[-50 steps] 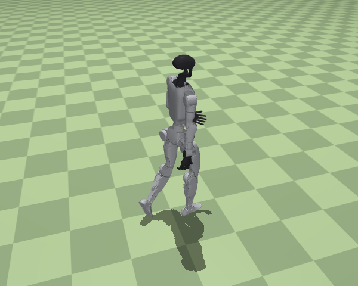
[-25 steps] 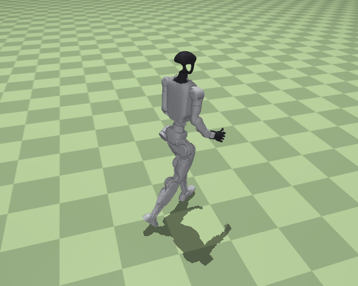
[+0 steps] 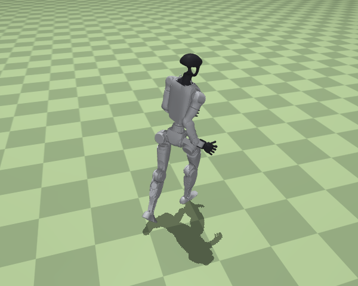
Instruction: Walk run
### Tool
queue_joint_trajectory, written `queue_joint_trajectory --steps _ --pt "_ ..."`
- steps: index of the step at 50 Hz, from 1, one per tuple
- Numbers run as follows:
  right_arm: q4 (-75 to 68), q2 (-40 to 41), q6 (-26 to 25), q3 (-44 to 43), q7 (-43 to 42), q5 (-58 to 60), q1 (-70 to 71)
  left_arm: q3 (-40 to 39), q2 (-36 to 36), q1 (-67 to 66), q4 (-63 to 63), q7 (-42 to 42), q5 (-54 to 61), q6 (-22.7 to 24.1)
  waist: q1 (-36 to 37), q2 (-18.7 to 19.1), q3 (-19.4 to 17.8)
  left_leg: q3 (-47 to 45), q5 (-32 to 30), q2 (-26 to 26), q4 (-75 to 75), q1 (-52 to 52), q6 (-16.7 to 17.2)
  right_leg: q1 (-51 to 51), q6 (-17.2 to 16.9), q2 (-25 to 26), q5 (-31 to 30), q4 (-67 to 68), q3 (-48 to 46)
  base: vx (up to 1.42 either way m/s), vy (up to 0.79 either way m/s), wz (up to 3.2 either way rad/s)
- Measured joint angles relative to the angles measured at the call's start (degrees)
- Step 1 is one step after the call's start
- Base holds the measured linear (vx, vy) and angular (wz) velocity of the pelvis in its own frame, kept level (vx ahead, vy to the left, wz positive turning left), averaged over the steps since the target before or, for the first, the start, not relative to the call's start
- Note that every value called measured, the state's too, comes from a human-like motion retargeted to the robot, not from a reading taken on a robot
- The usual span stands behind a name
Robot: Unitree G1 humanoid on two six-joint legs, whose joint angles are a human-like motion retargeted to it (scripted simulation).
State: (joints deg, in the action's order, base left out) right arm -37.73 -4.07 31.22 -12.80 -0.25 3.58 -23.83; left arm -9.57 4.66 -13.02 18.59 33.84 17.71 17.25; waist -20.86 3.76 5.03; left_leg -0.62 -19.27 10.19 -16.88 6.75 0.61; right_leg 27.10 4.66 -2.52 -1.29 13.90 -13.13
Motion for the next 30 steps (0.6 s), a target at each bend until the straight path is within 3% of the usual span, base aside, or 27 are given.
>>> queue_joint_trajectory --steps 1,2,3,4,5,10,15,17,18,19,20,22,25,27,30 --pt "-0.2 1.0 0.5 1.1 -1.3 -0.6 1.3 -0.2 0.2 -0.9 0.4 1.3 -0.5 0.1 0.5 0.0 0.4 -1.3 -6.1 -0.4 -6.8 -2.4 0.5 -0.7 -0.2 4.0 2.9 2.2 11.1 1.38 -0.68 -0.23" --pt "-0.3 1.8 1.0 2.0 -2.2 -1.4 3.1 -0.3 0.5 -1.6 0.9 2.4 -1.0 0.1 1.5 0.5 0.1 -2.6 -10.2 -1.9 -15.6 -5.4 0.7 -1.8 -0.2 6.3 5.4 4.5 15.8 1.35 -0.63 -0.54" --pt "-0.2 2.5 1.4 2.6 -2.3 -2.6 5.6 -0.2 1.1 -1.6 1.4 3.0 -1.6 -0.2 3.3 1.7 -1.4 -4.2 -10.6 -5.5 -28.3 -9.5 0.4 -3.6 0.5 5.1 7.1 7.0 7.8 1.22 -0.52 -0.71" --pt "0.6 2.6 1.6 3.8 -1.8 -3.6 7.8 -0.1 2.0 -1.6 1.7 2.7 -1.8 -0.6 4.2 0.6 -1.1 -4.1 -10.0 -3.9 -33.2 -13.0 0.2 -5.6 0.6 2.8 8.1 6.9 5.3 1.15 -0.47 -0.63" --pt "1.9 2.3 1.7 5.1 -1.2 -4.6 9.9 0.1 3.1 -1.4 1.9 2.0 -2.0 -1.0 4.6 -1.6 0.1 -3.3 -8.9 0.2 -34.2 -16.1 0.2 -7.7 0.3 -0.1 8.6 5.5 5.6 1.22 -0.51 -0.27" --pt "10.3 0.7 2.4 9.4 -1.3 -5.5 17.2 -0.1 4.4 -3.8 0.7 1.3 -2.7 -0.2 7.0 -5.2 1.4 -6.4 7.8 -0.2 -32.8 -31.2 -8.7 -16.7 0.7 0.3 9.8 -0.6 5.9 1.06 -0.49 -0.2" --pt "16.9 -2.9 0.6 13.9 0.5 -6.0 19.3 -0.6 3.0 -4.0 0.2 1.8 -3.1 -1.0 15.4 -6.9 -0.9 -13.4 14.8 -1.9 -2.1 -35.3 -10.1 -26.6 -1.5 5.9 -4.0 -7.2 9.4 1.18 -0.52 -1.13" --pt "17.5 -3.2 -0.2 14.7 1.3 -6.6 18.7 -0.3 2.5 -3.6 -0.4 1.2 -3.1 -1.5 18.1 -7.3 -2.3 -8.7 18.7 1.2 8.3 -34.1 -7.3 -31.2 -2.2 7.2 -10.0 -8.1 9.7 1.31 -0.47 -0.87" --pt "17.3 -2.9 -0.5 14.9 1.7 -6.9 18.3 -0.1 2.1 -3.3 -0.9 0.7 -3.1 -1.8 18.4 -7.4 -2.8 -6.0 19.9 1.9 11.7 -33.4 -4.1 -33.6 -3.0 7.4 -12.8 -8.2 7.2 1.37 -0.5 -0.42" --pt "16.8 -2.5 -0.8 15.1 2.0 -7.2 17.6 0.0 1.7 -3.1 -1.6 0.2 -3.2 -2.0 18.4 -7.5 -3.1 -5.3 17.6 2.3 12.9 -32.9 -5.4 -35.4 -4.4 7.7 -15.8 -7.3 6.7 1.27 -0.5 -0.16" --pt "16.1 -2.0 -0.9 15.3 2.3 -7.5 16.8 0.1 1.4 -3.0 -2.5 -0.3 -3.3 -2.1 18.1 -7.8 -3.3 -5.7 13.5 2.6 12.9 -32.5 -9.0 -36.9 -6.1 8.0 -18.9 -6.0 7.3 1.24 -0.55 0.01" --pt "13.9 -0.8 -1.1 15.6 3.8 -7.4 13.9 0.1 0.5 -3.1 -4.5 -1.3 -3.4 -2.4 15.9 -9.1 -2.1 -6.5 22.5 4.0 8.4 -30.7 -15.4 -36.2 -12.0 8.4 -26.1 1.9 7.7 1.53 -0.54 0.54" --pt "8.3 -0.5 -1.6 13.0 8.2 -5.9 8.4 -1.6 0.0 -1.9 -5.5 -0.7 -2.3 -2.2 9.6 -11.9 -2.1 -0.9 30.9 9.3 -3.5 -28.4 -14.6 -27.9 -19.5 6.7 -28.7 30.8 7.4 1.53 -0.44 0.59" --pt "5.6 -1.8 -1.5 13.2 10.6 -8.1 5.1 -2.3 -0.2 -0.1 -5.4 -0.2 -2.1 -2.9 11.6 -8.2 -1.3 -4.7 33.4 0.9 -3.1 -25.4 -12.8 -23.5 -17.7 9.1 -27.7 31.9 8.0 1.13 -0.44 -1.17" --pt "4.8 -6.1 -0.2 13.1 15.6 -14.2 -1.0 -1.1 -0.3 0.6 -5.4 -2.0 -1.6 -2.7 11.5 -4.3 -0.8 -3.9 33.8 -2.8 0.9 -18.8 -11.6 -15.2 -10.1 8.0 -17.5 32.9 4.7 1.26 -0.48 -0.52"
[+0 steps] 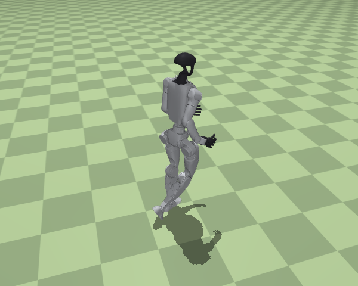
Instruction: Walk run
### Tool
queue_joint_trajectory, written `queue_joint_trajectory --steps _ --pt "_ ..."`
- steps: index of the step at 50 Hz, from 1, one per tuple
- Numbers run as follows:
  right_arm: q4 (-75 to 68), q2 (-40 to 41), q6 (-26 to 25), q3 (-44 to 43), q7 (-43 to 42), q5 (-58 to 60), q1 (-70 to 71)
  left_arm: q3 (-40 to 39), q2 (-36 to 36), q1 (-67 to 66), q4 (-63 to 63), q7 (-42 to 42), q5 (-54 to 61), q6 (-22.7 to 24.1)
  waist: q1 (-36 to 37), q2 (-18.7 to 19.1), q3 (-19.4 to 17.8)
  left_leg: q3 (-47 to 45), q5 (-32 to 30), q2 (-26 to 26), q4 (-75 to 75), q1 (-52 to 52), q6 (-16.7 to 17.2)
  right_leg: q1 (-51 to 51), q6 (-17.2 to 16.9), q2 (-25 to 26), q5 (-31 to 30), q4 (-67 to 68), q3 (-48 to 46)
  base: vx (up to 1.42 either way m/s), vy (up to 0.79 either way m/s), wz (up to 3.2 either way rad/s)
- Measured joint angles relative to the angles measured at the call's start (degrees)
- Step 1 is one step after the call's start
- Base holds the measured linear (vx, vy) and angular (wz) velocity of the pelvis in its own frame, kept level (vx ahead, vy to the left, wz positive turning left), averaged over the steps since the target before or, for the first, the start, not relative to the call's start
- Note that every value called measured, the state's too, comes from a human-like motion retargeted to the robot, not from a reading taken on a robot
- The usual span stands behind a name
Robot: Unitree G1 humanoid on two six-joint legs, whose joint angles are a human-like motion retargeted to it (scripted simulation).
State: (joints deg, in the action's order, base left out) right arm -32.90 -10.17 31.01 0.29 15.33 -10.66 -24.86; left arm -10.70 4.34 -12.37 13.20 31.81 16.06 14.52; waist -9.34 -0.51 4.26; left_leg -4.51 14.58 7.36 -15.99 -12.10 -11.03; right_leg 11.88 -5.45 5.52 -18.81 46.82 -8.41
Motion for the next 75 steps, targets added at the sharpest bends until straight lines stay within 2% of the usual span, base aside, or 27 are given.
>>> queue_joint_trajectory --steps 3,8,10,13,15,17,20,22,25,28,32,33,35,38,40,43,47,50,53,56,58,60,62,63,66,69,75 --pt "0.6 -2.9 0.0 -3.0 2.6 -1.7 -4.6 1.9 0.1 -0.2 0.0 -1.8 1.6 0.5 -3.7 2.6 -0.3 2.2 -6.3 -0.2 5.2 5.7 1.6 7.6 0.3 -2.8 8.3 -6.0 -1.9 1.0 -0.33 0.57" --pt "4.7 -3.4 1.3 -7.3 -0.2 -2.5 -7.5 4.1 -0.9 -1.3 -0.3 1.0 5.7 0.3 -12.6 4.1 -0.8 6.4 -20.4 1.5 9.0 14.9 5.1 14.6 0.4 -8.4 18.3 -31.2 -4.4 1.25 -0.53 0.97" --pt "6.9 -2.4 1.4 -7.1 -3.1 -1.3 -6.4 4.1 -1.9 -1.4 -0.3 2.8 6.7 0.5 -13.2 4.6 -0.9 4.5 -25.6 0.9 9.4 18.4 6.5 15.4 2.7 -7.2 22.0 -37.9 -2.0 1.04 -0.41 0.0" --pt "10.6 0.4 1.1 -7.0 -8.3 2.7 -3.4 5.1 -3.4 -2.0 -0.3 4.3 6.3 1.6 -15.2 5.1 -0.1 5.7 -36.3 1.0 2.4 21.0 11.3 15.0 10.1 -7.5 14.7 -36.5 -2.6 1.51 -0.6 0.23" --pt "12.7 2.9 1.5 -4.5 -12.6 5.6 -0.9 2.7 -3.6 -3.0 -0.7 6.3 3.9 2.7 -13.3 5.4 -0.1 1.0 -44.6 1.4 -10.7 18.1 13.1 12.9 14.6 -3.7 19.6 -29.8 -0.7 1.4 -0.65 -0.96" --pt "12.2 6.6 3.0 -4.4 -16.9 5.1 4.6 2.6 -2.6 -3.1 0.7 9.2 -0.4 3.7 -10.6 7.9 -1.7 -0.7 -44.6 -5.3 -32.3 10.9 12.4 11.3 12.1 -0.7 25.4 -23.7 1.9 1.45 -0.62 -0.43" --pt "13.1 8.3 5.5 -0.6 -16.7 0.3 14.4 2.7 2.0 -2.4 2.7 5.1 -4.4 3.7 -7.7 3.0 1.5 -1.7 -38.8 2.4 -35.7 1.8 10.9 5.2 11.5 -6.7 27.8 -26.7 3.3 1.04 -0.35 -0.54" --pt "16.0 8.8 6.7 3.3 -16.4 -2.1 18.7 3.2 3.2 -3.5 3.2 2.8 -4.4 4.0 -6.7 1.7 1.7 -3.0 -29.9 1.9 -36.0 -4.9 7.4 1.5 11.4 -7.0 27.6 -29.5 3.7 1.26 -0.46 -0.16" --pt "20.8 7.7 7.1 5.7 -14.0 -4.1 22.4 3.8 3.7 -5.2 3.5 3.2 -2.9 3.5 -3.5 -1.0 1.9 -7.0 -20.6 0.0 -26.8 -13.2 3.4 -4.4 9.4 -7.1 20.7 -35.7 2.9 0.97 -0.48 -0.19" --pt "24.9 5.5 5.0 6.5 -11.2 -3.4 22.6 3.6 2.5 -5.6 4.0 6.5 -1.8 1.8 1.0 -1.7 0.5 -10.9 -17.8 -1.0 -6.4 -14.9 3.0 -10.4 7.9 -3.9 10.9 -39.3 2.7 1.2 -0.57 -0.55" --pt "26.4 3.9 2.2 5.9 -10.1 -0.3 20.4 3.8 0.6 -4.9 3.8 6.8 -0.5 1.3 5.4 -1.5 -1.9 -2.1 -13.6 3.0 12.2 -12.2 9.4 -19.8 6.0 -1.6 -0.3 -40.0 -0.1 1.19 -0.44 -0.5" --pt "25.9 4.0 1.8 5.8 -10.3 0.4 19.6 3.8 0.2 -4.7 3.6 6.5 -0.6 1.5 5.6 -1.2 -2.2 -1.9 -16.6 2.8 12.7 -11.5 7.9 -21.4 4.8 -0.8 -3.1 -38.5 0.2 1.24 -0.4 -0.07" --pt "23.9 4.6 1.1 5.8 -10.6 1.9 17.8 3.4 -0.4 -4.4 3.0 5.9 -1.0 2.2 4.7 -2.0 -1.5 -1.8 -11.3 5.7 11.0 -10.0 -4.0 -21.7 0.4 -1.1 -10.0 -32.4 0.6 1.35 -0.39 0.39" --pt "16.1 6.3 1.3 4.5 -9.8 5.1 12.4 1.3 -0.2 -3.9 5.0 7.4 -0.5 3.0 -1.8 -5.9 -0.9 3.5 -4.8 12.0 -0.1 -6.7 -2.5 -12.4 -5.5 -3.7 -11.2 -0.4 0.2 1.65 -0.37 0.98" --pt "9.5 6.9 0.5 4.4 -8.7 4.7 9.5 -1.7 0.5 -1.3 7.0 7.7 -0.3 1.1 -1.4 -2.8 -0.3 -0.5 -2.9 4.9 -1.0 -5.4 -0.6 -6.7 -7.2 -0.5 -11.2 2.9 3.6 1.32 -0.4 -0.72" --pt "7.3 2.7 2.3 4.4 -5.1 -0.8 2.1 0.7 0.0 1.4 7.4 1.3 -1.4 1.8 0.0 1.0 -0.1 1.1 -2.4 1.2 3.6 1.0 0.2 0.1 -3.4 1.4 -2.7 -1.7 2.8 1.17 -0.37 -0.31" --pt "6.0 -1.6 2.8 -1.2 -1.9 -5.3 -5.7 2.5 -0.6 1.9 5.4 -4.0 -1.1 3.7 -4.9 3.8 -0.6 6.1 -9.9 0.5 9.4 8.2 2.3 8.1 -3.6 -5.4 10.2 -12.3 -3.0 1.1 -0.41 1.06" --pt "5.2 -2.3 2.5 -4.6 -1.2 -7.4 -8.5 3.9 -1.6 1.1 3.3 -2.8 1.1 3.9 -9.0 3.4 0.2 7.4 -15.3 0.8 10.8 12.7 4.8 12.2 -1.5 -10.4 16.5 -26.6 -5.4 1.26 -0.57 1.09" --pt "5.3 -0.5 1.6 -5.0 -0.8 -9.4 -8.0 4.2 -2.7 1.1 1.8 -0.2 4.0 2.7 -10.2 3.1 0.4 7.1 -20.0 0.3 9.9 16.7 5.9 13.4 2.5 -10.7 21.8 -36.5 -2.8 1.1 -0.57 0.36" --pt "6.8 2.2 2.1 -2.8 -3.0 -10.0 -5.2 3.7 -3.4 1.9 2.6 2.1 6.0 1.8 -10.6 2.0 1.0 6.7 -27.9 1.0 2.1 18.3 7.5 13.1 8.1 -11.0 15.2 -35.1 -1.7 1.12 -0.54 0.18" --pt "7.9 4.2 2.8 0.4 -5.9 -8.5 -2.3 2.1 -3.5 1.6 3.9 3.3 6.1 1.7 -9.6 1.1 1.6 4.5 -38.3 2.1 -9.2 15.8 10.0 10.9 11.6 -8.8 19.6 -30.3 1.3 1.28 -0.74 -0.46" --pt "8.7 7.1 2.9 1.7 -8.5 -7.1 3.3 0.6 -2.6 1.9 5.8 5.0 4.0 2.2 -7.3 1.4 0.6 -1.7 -44.6 -2.4 -28.4 8.7 8.2 8.8 11.2 -6.2 25.1 -26.1 4.0 1.09 -0.62 -0.6" --pt "8.8 8.6 0.9 0.0 -6.8 -6.5 10.4 -0.5 0.7 1.9 8.0 4.0 1.8 2.2 -4.8 2.1 0.8 -0.4 -44.1 -3.4 -39.7 1.8 10.7 5.2 10.3 -6.4 27.4 -26.4 1.1 0.97 -0.38 -0.52" --pt "9.3 8.8 0.3 -0.2 -6.0 -6.2 12.7 -0.5 2.3 1.4 8.6 2.8 1.6 2.1 -5.6 1.0 1.9 0.2 -42.5 -0.8 -38.5 0.1 10.9 3.9 10.3 -7.8 27.4 -28.1 1.4 1.03 -0.32 0.01" --pt "13.5 9.9 0.2 2.4 -6.3 -5.2 19.4 -0.6 6.0 -2.6 9.2 0.0 3.7 2.2 -6.4 -1.1 3.4 -1.3 -31.4 3.1 -32.9 -6.0 9.1 -2.2 11.0 -8.6 26.8 -33.2 1.7 1.28 -0.41 -0.03" --pt "18.8 8.9 0.9 4.1 -9.4 -3.3 23.1 -0.6 5.8 -5.6 8.3 2.6 4.7 2.1 -3.3 -3.2 2.8 -6.2 -22.2 2.0 -22.0 -10.8 7.6 -7.0 10.0 -7.4 18.3 -37.7 1.8 1.06 -0.45 -0.64" --pt "24.3 3.8 -1.2 3.6 -10.4 2.7 22.2 0.5 1.0 -7.6 5.5 6.5 0.3 2.2 6.2 -2.8 -0.5 -5.4 -14.4 2.6 10.4 -9.7 9.2 -18.5 8.3 -2.0 2.3 -40.4 1.5 1.06 -0.39 -0.77"
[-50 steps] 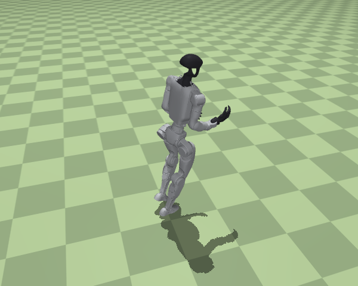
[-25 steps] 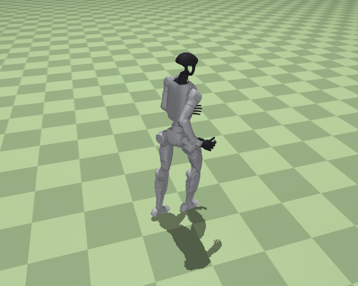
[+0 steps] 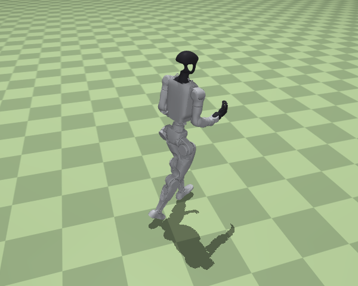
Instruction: Walk run
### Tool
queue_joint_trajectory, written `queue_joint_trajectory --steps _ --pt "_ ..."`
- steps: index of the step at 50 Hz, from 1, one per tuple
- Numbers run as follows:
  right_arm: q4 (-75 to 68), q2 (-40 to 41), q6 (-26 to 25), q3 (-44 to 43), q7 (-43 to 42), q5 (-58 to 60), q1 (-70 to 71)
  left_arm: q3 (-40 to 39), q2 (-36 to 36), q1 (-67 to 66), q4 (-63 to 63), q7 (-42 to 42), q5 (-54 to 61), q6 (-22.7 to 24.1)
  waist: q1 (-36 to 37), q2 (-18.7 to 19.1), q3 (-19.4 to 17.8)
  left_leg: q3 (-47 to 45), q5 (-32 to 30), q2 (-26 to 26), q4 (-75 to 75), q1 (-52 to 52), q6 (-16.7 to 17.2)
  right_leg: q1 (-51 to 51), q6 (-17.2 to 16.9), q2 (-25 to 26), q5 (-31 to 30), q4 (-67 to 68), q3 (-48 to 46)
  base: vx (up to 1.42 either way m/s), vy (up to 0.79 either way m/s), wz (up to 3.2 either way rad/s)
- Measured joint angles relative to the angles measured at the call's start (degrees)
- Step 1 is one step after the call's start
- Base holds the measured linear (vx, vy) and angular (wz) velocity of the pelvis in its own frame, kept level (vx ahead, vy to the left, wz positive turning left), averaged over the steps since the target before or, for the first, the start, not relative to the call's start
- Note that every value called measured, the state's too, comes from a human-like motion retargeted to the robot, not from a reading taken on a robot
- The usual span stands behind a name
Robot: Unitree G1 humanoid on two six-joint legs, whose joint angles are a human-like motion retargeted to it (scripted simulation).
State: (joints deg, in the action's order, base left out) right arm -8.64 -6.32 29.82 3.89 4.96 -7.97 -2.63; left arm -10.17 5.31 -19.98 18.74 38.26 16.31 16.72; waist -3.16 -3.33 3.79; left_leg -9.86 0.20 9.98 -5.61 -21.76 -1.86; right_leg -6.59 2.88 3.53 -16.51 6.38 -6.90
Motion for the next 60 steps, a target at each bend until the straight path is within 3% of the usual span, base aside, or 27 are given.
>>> queue_joint_trajectory --steps 2,3,4,7,8,10,13,18,21,23,25,27,28,30,32,35,37,41,45,47,48,50,52,53,55,58,60 --pt "-1.7 -0.8 -0.8 0.2 0.2 0.5 -2.3 0.9 -1.7 0.7 -2.1 -1.2 -1.5 1.3 -0.1 -0.2 -0.4 0.5 -2.9 0.8 1.0 0.2 -7.1 -2.5 -2.8 0.4 -6.5 4.0 -1.6 1.37 -0.45 0.18" --pt "-3.0 -0.8 -1.0 0.5 0.8 0.1 -3.8 1.3 -2.3 1.0 -3.1 -2.0 -1.9 1.8 -0.6 -0.4 -0.1 0.5 -0.4 2.1 -0.5 0.9 -11.4 -2.6 -5.1 0.5 -10.1 7.1 -2.4 1.64 -0.46 0.6" --pt "-4.6 -0.5 -1.1 0.2 2.1 -0.4 -6.1 1.9 -2.7 1.0 -3.8 -2.5 -2.1 2.1 -1.9 -1.4 0.2 1.5 2.9 3.3 -3.5 2.1 -12.6 -1.0 -7.5 0.1 -12.2 15.2 -3.0 1.75 -0.42 1.03" --pt "-12.4 -0.2 -1.7 -2.5 8.6 -3.1 -12.5 1.0 -3.3 4.5 -3.4 -2.4 -0.8 1.9 -8.2 -5.0 1.3 6.6 11.1 8.5 -12.9 3.7 -11.2 8.7 -13.7 -4.5 -13.5 43.1 -4.8 1.4 -0.43 1.23" --pt "-15.1 -0.2 -2.0 -3.1 10.2 -4.2 -14.1 0.2 -3.6 6.3 -3.1 -1.9 -0.2 0.9 -7.9 -4.1 1.4 5.0 11.9 5.6 -12.8 4.7 -10.4 11.1 -14.7 -4.1 -13.5 45.4 -4.2 1.14 -0.56 -0.09" --pt "-18.7 -0.9 -1.9 -2.9 11.8 -7.2 -18.2 1.3 -4.3 9.1 -2.8 -2.6 0.2 0.0 -6.4 0.1 1.9 6.5 12.7 -0.3 -9.8 8.1 -9.6 15.7 -11.8 0.1 -11.1 42.0 -5.1 0.86 -0.51 -0.48" --pt "-21.3 -3.6 -2.4 -5.0 16.3 -10.8 -23.7 2.6 -4.6 12.0 -3.1 -6.2 0.6 1.1 -6.2 2.6 1.7 7.1 11.0 -3.1 -5.8 13.4 -8.4 23.2 -9.2 -1.1 1.4 39.5 -5.1 0.98 -0.56 -0.05" --pt "-21.4 -5.9 -4.4 -10.1 21.4 -10.2 -27.7 4.2 -4.4 11.9 -5.0 -8.1 3.8 1.9 -15.0 5.8 2.5 10.2 -0.4 -3.6 -1.1 20.3 -4.1 33.0 -7.2 -9.2 13.0 22.5 -12.4 1.14 -0.55 1.0" --pt "-18.3 -4.7 -4.6 -11.7 17.7 -6.1 -27.0 3.4 -4.4 10.9 -5.1 -5.8 6.5 1.3 -18.9 6.9 3.2 10.1 -7.4 -3.6 -0.9 24.1 -1.4 35.7 -7.3 -7.7 19.1 8.9 -5.5 0.86 -0.38 0.58" --pt "-15.0 -2.8 -4.4 -12.2 12.9 -2.2 -25.4 2.7 -4.5 10.3 -4.6 -4.7 7.8 0.7 -19.1 7.2 3.6 9.3 -12.3 -3.6 -2.9 26.2 0.9 35.8 -7.2 -7.8 19.6 4.7 -3.8 1.08 -0.53 -0.25" --pt "-11.1 -0.4 -4.6 -12.6 8.2 1.8 -23.6 2.7 -4.9 8.9 -4.2 -4.2 8.3 1.0 -19.6 6.9 3.9 9.5 -19.5 -2.6 -8.5 27.3 3.4 34.7 -1.2 -7.2 14.5 5.6 -4.5 1.19 -0.59 -0.47" --pt "-7.6 2.2 -4.8 -10.4 4.1 4.9 -21.5 1.3 -5.3 5.8 -3.8 -2.7 7.7 2.0 -16.8 6.2 4.3 5.0 -29.1 -2.1 -21.0 24.8 4.9 32.4 3.1 -4.4 18.6 10.9 -0.2 1.56 -0.86 -1.4" --pt "-6.5 3.8 -4.9 -9.8 2.1 5.7 -19.9 0.9 -5.3 4.1 -3.3 -0.8 6.8 2.7 -15.2 7.8 3.4 2.9 -29.9 -5.7 -33.0 21.2 3.9 31.5 2.7 1.3 22.5 14.0 7.4 1.49 -0.69 -1.28" --pt "-5.6 5.4 -5.1 -10.9 1.4 5.6 -14.1 0.5 -3.5 2.8 -1.6 1.4 5.4 2.5 -11.6 9.3 2.6 4.6 -30.2 -6.6 -49.6 13.7 4.5 28.7 2.6 -1.2 26.1 17.3 0.7 0.97 -0.29 -0.85" --pt "-4.7 4.6 -5.0 -8.3 1.9 4.5 -9.5 -0.3 -0.6 1.7 -0.5 0.1 4.3 2.3 -13.0 6.4 4.9 5.8 -25.8 -0.6 -49.0 8.4 3.8 25.7 2.6 -4.9 27.3 15.1 3.0 1.0 -0.23 -0.03" --pt "-2.3 3.1 -3.6 -5.3 0.8 3.2 -4.8 -1.6 1.1 -1.4 -0.9 -0.2 3.2 3.7 -13.1 5.2 5.9 3.9 -14.7 -0.9 -46.5 0.7 -1.5 20.2 3.6 -5.5 27.2 11.3 3.0 1.15 -0.3 0.05" --pt "-0.3 1.5 -2.7 -4.3 0.1 3.3 -3.2 -2.0 1.0 -2.4 -1.5 0.3 2.5 3.7 -10.8 3.4 5.7 1.1 -9.0 -2.3 -38.7 -3.3 -2.9 16.3 3.0 -5.2 22.4 7.5 3.1 1.31 -0.46 -0.47" --pt "2.6 -1.5 -2.3 -3.8 -1.3 4.1 -2.5 -1.9 -1.5 -1.2 -1.5 0.7 2.2 2.8 -3.8 2.2 3.0 -2.3 -5.6 -4.2 -13.3 -4.7 -2.2 7.4 1.0 -1.1 9.8 2.1 4.0 1.03 -0.43 -0.83" --pt "1.6 -3.0 -2.8 -4.3 -1.5 4.8 -3.7 0.8 -3.5 1.9 -1.6 -1.1 3.0 2.5 0.2 2.0 0.0 6.0 -1.6 -0.9 2.5 -2.5 3.1 -1.2 -0.5 1.5 -1.4 1.6 1.0 1.27 -0.37 -0.23" --pt "-0.2 -2.8 -3.7 -4.1 -0.4 5.1 -5.6 1.7 -4.0 3.3 -2.7 -1.8 2.9 2.4 0.5 1.1 -0.5 3.3 -8.7 -0.6 0.3 -1.8 -4.8 -3.2 -4.3 1.4 -7.8 5.5 0.1 1.01 -0.39 0.22" --pt "-1.2 -2.4 -4.2 -4.3 0.8 5.5 -7.1 1.9 -4.2 3.8 -3.4 -2.1 2.7 2.1 0.2 0.4 -0.1 1.2 -4.3 0.1 -1.8 -0.8 -8.5 -3.1 -7.2 1.1 -11.3 9.1 -0.9 1.52 -0.41 0.57" --pt "-3.9 -1.8 -5.2 -7.0 3.7 7.4 -12.3 3.4 -4.0 4.5 -3.9 -2.2 2.1 2.0 -2.0 -3.4 0.5 5.3 4.0 4.1 -9.5 1.3 -8.9 1.6 -12.5 -0.9 -13.5 28.2 -2.0 1.8 -0.38 1.24" --pt "-8.6 -2.1 -5.7 -8.6 6.7 8.1 -16.0 0.8 -4.1 8.4 -2.3 -2.3 2.5 1.3 -5.5 -4.3 0.8 6.8 7.5 5.0 -14.7 0.9 -8.6 7.6 -16.3 -1.8 -13.5 41.6 -0.9 0.98 -0.42 0.59" --pt "-11.1 -2.6 -5.6 -8.1 7.8 7.4 -17.8 0.0 -4.1 10.2 -1.2 -2.7 2.3 0.8 -4.6 -2.0 1.3 7.1 8.5 0.7 -14.5 1.9 -7.7 9.9 -15.2 0.8 -13.4 40.6 -0.4 1.04 -0.49 -0.36" --pt "-15.7 -5.4 -5.0 -7.8 11.5 4.4 -21.7 1.8 -3.5 12.7 0.3 -6.0 2.2 1.1 -4.2 0.9 1.8 8.6 10.5 -2.3 -14.0 5.2 -7.5 14.4 -11.0 1.7 -7.2 41.0 -2.4 1.13 -0.48 -0.18" --pt "-19.6 -10.7 -4.3 -8.5 17.9 -0.5 -26.8 3.4 -3.3 13.8 0.2 -10.5 3.8 2.7 -6.1 2.8 1.4 9.6 7.2 -3.0 -9.2 11.3 -7.4 21.1 -9.5 -1.7 4.7 38.6 -3.5 1.08 -0.51 0.25" --pt "-20.6 -13.5 -3.6 -9.4 20.5 -3.7 -29.3 3.6 -3.4 13.7 -0.7 -10.7 5.1 3.0 -8.1 4.2 1.1 10.5 2.3 -3.4 -5.7 15.3 -5.5 25.1 -9.6 -4.3 10.0 32.9 -4.4 0.88 -0.32 0.4"
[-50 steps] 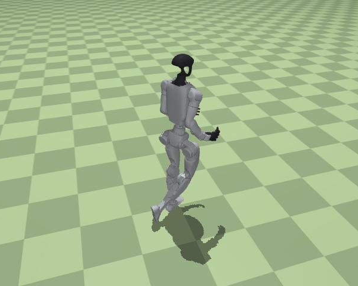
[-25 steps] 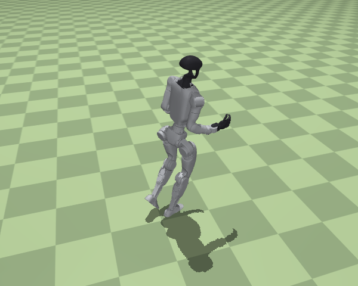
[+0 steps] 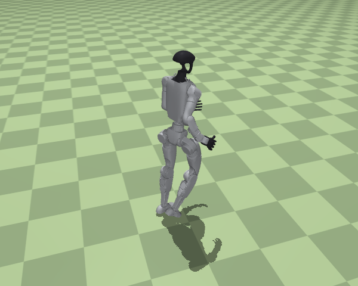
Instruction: Walk run
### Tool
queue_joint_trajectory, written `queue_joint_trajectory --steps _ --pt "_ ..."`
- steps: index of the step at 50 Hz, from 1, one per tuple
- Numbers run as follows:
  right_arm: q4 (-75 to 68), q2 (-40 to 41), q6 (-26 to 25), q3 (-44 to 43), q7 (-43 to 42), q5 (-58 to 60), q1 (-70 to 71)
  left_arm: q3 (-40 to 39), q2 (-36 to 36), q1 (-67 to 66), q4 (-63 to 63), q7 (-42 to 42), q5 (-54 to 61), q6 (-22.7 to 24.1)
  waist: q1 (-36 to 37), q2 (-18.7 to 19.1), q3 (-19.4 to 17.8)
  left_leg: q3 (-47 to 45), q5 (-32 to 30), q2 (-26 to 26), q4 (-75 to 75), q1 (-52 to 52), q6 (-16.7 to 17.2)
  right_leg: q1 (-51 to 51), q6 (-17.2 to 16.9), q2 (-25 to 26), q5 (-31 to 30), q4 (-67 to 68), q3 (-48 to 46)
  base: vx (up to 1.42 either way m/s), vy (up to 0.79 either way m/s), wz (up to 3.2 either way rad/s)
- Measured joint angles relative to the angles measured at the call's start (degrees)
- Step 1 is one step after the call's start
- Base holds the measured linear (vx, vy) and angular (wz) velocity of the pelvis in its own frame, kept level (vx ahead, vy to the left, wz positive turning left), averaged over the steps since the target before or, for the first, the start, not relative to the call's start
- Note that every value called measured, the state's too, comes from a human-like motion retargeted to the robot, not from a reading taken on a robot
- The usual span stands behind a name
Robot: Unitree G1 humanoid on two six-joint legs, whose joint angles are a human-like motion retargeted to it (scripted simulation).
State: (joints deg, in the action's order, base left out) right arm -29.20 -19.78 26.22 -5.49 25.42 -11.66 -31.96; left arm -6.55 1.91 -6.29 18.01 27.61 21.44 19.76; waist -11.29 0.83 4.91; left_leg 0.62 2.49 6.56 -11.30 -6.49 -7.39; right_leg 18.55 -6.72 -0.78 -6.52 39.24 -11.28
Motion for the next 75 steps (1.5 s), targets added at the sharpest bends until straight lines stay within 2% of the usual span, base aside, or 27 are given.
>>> queue_joint_trajectory --steps 6,9,10,12,14,15,17,20,23,28,30,32,35,36,39,42,45,49,53,55,57,60,63,65,67,71,75 --pt "3.1 0.8 0.5 -2.1 0.6 -6.7 -1.8 0.4 -3.4 -2.5 -3.0 3.7 1.9 0.8 -5.5 0.9 -0.1 -1.3 -12.7 1.1 3.0 10.6 4.6 5.1 1.4 -1.4 10.4 -28.0 6.2 0.99 -0.39 0.31" --pt "7.0 5.5 1.0 -1.5 -3.9 -5.1 0.3 1.3 -6.3 -3.3 -3.0 5.3 4.0 0.2 -7.2 0.8 0.1 -1.4 -19.0 1.4 -1.6 13.9 7.0 4.4 5.6 -2.0 2.0 -31.0 6.8 1.12 -0.47 0.27" --pt "8.4 7.4 1.3 -1.2 -6.1 -3.7 1.2 1.6 -7.2 -3.4 -2.9 5.9 4.7 -0.1 -8.4 0.8 0.3 -0.6 -21.8 1.6 -4.7 13.9 7.8 3.8 8.1 -1.9 0.1 -29.8 6.0 1.24 -0.62 0.22" --pt "10.6 13.8 2.1 1.9 -13.5 -0.7 4.8 -1.2 -7.9 -5.0 -1.9 10.1 4.0 -0.3 -7.6 0.6 1.3 -5.1 -31.1 0.8 -19.6 9.2 9.0 2.6 11.4 -0.4 7.3 -22.7 6.9 1.38 -0.78 -0.34" --pt "10.3 21.0 2.5 1.4 -17.2 -5.1 11.4 -2.6 -6.0 -5.0 1.5 13.4 1.1 -0.1 -4.6 1.7 1.5 -7.6 -32.5 -4.5 -38.4 1.3 8.6 0.2 10.6 1.4 11.7 -19.9 6.9 1.11 -0.54 -0.29" --pt "9.9 24.0 2.8 0.2 -16.5 -9.7 16.0 -3.3 -4.0 -4.1 3.7 13.4 -0.6 0.0 -3.0 2.0 1.3 -8.1 -32.5 -6.1 -44.8 -2.2 8.1 -1.5 10.7 2.2 12.7 -20.2 6.1 0.88 -0.33 -0.04" --pt "12.3 26.5 5.9 6.5 -15.3 -20.1 22.0 -4.1 0.8 -3.7 7.0 9.1 -3.0 0.8 -5.6 -0.7 3.1 -7.9 -28.9 -1.1 -41.4 -6.3 5.5 -4.7 10.6 -1.6 12.3 -23.9 6.2 0.81 -0.27 0.59" --pt "16.1 24.5 8.2 12.7 -12.5 -26.1 28.1 -4.4 4.9 -5.1 9.0 3.6 -2.6 1.2 -7.6 -2.9 3.3 -7.6 -17.9 2.3 -36.2 -12.2 2.4 -9.8 10.2 -2.5 10.1 -27.7 4.8 0.88 -0.31 0.21" --pt "18.7 17.8 5.7 12.4 -9.7 -17.9 34.0 -6.3 6.7 -6.2 8.9 4.2 -1.3 0.0 -3.4 -5.1 2.9 -14.1 -9.5 0.9 -22.5 -16.2 1.1 -13.9 7.9 -1.1 3.2 -31.2 6.9 1.0 -0.39 -0.89" --pt "21.8 7.5 -1.1 8.0 -16.0 4.9 38.1 -6.0 5.3 -7.9 7.8 7.6 -1.4 -1.1 3.9 -2.9 0.6 -17.3 -5.2 2.2 4.9 -15.1 5.7 -23.0 6.4 4.5 -2.8 -34.0 5.2 1.04 -0.28 -0.55" --pt "21.0 5.1 -2.9 7.7 -21.5 12.2 37.9 -5.5 4.5 -8.4 7.2 7.1 -2.0 -1.0 3.9 -2.6 1.0 -18.8 -6.3 3.5 9.5 -13.9 3.1 -26.6 5.2 5.0 -4.2 -33.4 2.0 1.15 -0.25 0.31" --pt "18.2 3.7 -4.1 8.2 -25.4 16.8 36.8 -5.4 3.8 -8.6 7.1 6.8 -2.7 -0.9 4.8 -3.8 2.5 -21.2 -9.0 3.8 7.4 -13.4 -7.6 -28.0 1.9 3.7 -9.4 -29.6 1.3 1.14 -0.46 -0.13" --pt "10.8 4.8 -3.2 6.4 -25.4 24.4 32.9 -5.5 3.1 -7.5 9.5 7.7 -2.6 -1.6 4.6 -3.3 6.8 -13.2 1.4 3.1 -1.5 -14.8 -7.6 -23.4 -4.7 5.3 -23.4 -17.3 -0.2 1.36 -0.18 0.48" --pt "8.2 5.4 -2.7 6.1 -23.6 26.4 31.5 -6.7 3.1 -6.1 10.3 8.2 -1.7 -2.5 3.0 -2.9 6.2 -14.6 2.4 2.8 -4.0 -14.4 -7.6 -19.5 -6.5 5.0 -23.4 -6.8 2.1 0.97 0.2 1.01" --pt "2.8 7.1 -3.6 6.0 -20.6 31.1 26.4 -5.7 3.1 -3.6 10.0 6.6 -0.9 -2.4 3.7 1.3 4.4 -13.7 4.6 -0.4 -5.0 -10.3 -7.6 -11.9 -4.9 8.5 -20.1 5.1 6.2 0.82 0.0 0.48" --pt "0.9 6.4 -3.3 3.9 -19.9 32.7 20.1 -3.4 3.2 -2.3 8.3 4.9 -1.7 -0.7 5.1 3.5 3.2 -9.7 3.1 0.5 -0.6 -4.9 -7.6 -5.7 2.1 3.3 -10.2 7.4 3.5 0.72 0.02 1.03" --pt "-0.1 6.8 -1.9 1.6 -21.7 34.2 13.9 -1.8 2.6 -1.8 7.2 5.8 -1.5 -0.3 2.7 4.8 2.7 -3.3 -0.8 2.5 2.3 -1.4 -7.0 0.3 4.8 -2.3 -2.0 1.5 2.3 0.85 -0.06 2.02" --pt "0.0 7.7 -1.2 1.6 -27.1 35.4 8.1 0.0 0.7 -2.2 6.7 7.7 0.5 -0.6 -3.5 4.1 2.1 6.7 -3.2 6.3 2.8 2.8 -5.9 3.6 3.6 -6.2 -0.6 -17.3 3.8 0.76 -0.21 2.45" --pt "1.2 8.9 -0.2 3.1 -32.5 36.1 6.4 1.1 -1.9 -2.4 7.1 8.3 0.9 -0.9 -6.8 1.6 0.6 11.9 -2.6 8.5 2.4 9.2 -6.0 3.9 3.7 -4.0 3.1 -33.3 19.2 0.68 -0.33 1.78" --pt "1.2 9.6 0.0 4.2 -34.3 35.9 7.1 1.1 -2.6 -3.1 7.7 8.4 0.0 -1.0 -6.5 0.1 0.5 12.9 -2.2 9.3 0.7 12.1 -5.6 2.7 -3.2 -3.4 3.8 -37.5 27.4 0.96 -0.52 0.96" --pt "0.7 10.4 0.1 4.7 -34.0 34.9 9.1 0.2 -2.0 -4.5 8.4 8.9 -1.6 -1.2 -5.8 -2.0 1.2 12.3 -4.3 10.6 -2.9 13.8 -4.5 1.6 -6.4 -4.7 -2.6 -36.6 24.9 0.81 -0.39 0.89" --pt "-0.9 11.9 -0.2 5.6 -30.1 33.1 13.7 -3.6 0.7 -8.2 9.3 10.7 -3.5 -1.1 -3.4 -2.7 3.5 6.4 -17.7 12.0 -14.0 10.6 -1.8 0.4 -1.3 -4.0 0.4 -30.9 22.1 0.81 -0.37 0.63" --pt "-3.4 11.3 -0.8 5.6 -25.8 28.8 20.4 -5.8 7.0 -9.1 12.1 8.9 -4.7 -1.6 -4.3 -1.1 4.0 -3.9 -27.6 6.4 -34.4 -1.1 5.8 -2.0 -2.2 -6.6 5.1 -29.0 22.6 0.69 -0.16 1.65" --pt "-3.9 10.1 -1.1 7.2 -23.6 25.4 24.1 -6.1 9.0 -9.4 13.1 6.6 -3.4 -1.8 -5.5 -1.2 4.1 -9.2 -24.7 3.3 -40.7 -5.7 4.9 -4.5 -0.9 -8.8 6.2 -29.9 16.9 0.65 -0.06 1.89" --pt "-3.8 9.3 -1.7 8.4 -21.9 23.5 27.8 -7.0 9.3 -10.0 13.3 7.7 -3.0 -2.1 -5.2 -1.8 4.0 -13.5 -17.7 2.5 -42.9 -9.8 0.4 -6.8 0.1 -10.0 6.4 -31.0 12.4 0.5 -0.04 1.52" --pt "-1.3 6.8 -1.9 10.8 -21.1 23.4 33.1 -7.9 6.7 -10.8 11.8 10.6 -5.2 -2.5 2.2 -3.6 2.4 -16.1 -10.9 5.6 -39.0 -19.3 2.8 -11.0 0.4 -10.3 6.5 -33.6 7.9 0.5 -0.09 0.48" --pt "0.8 4.5 -1.7 12.0 -21.6 22.7 36.6 -7.8 4.3 -10.1 10.0 10.1 -6.8 -1.6 7.6 -3.1 0.7 -24.4 -2.9 0.4 -25.2 -23.1 -1.7 -15.7 0.5 -7.6 8.5 -35.7 0.6 0.37 -0.1 0.95"
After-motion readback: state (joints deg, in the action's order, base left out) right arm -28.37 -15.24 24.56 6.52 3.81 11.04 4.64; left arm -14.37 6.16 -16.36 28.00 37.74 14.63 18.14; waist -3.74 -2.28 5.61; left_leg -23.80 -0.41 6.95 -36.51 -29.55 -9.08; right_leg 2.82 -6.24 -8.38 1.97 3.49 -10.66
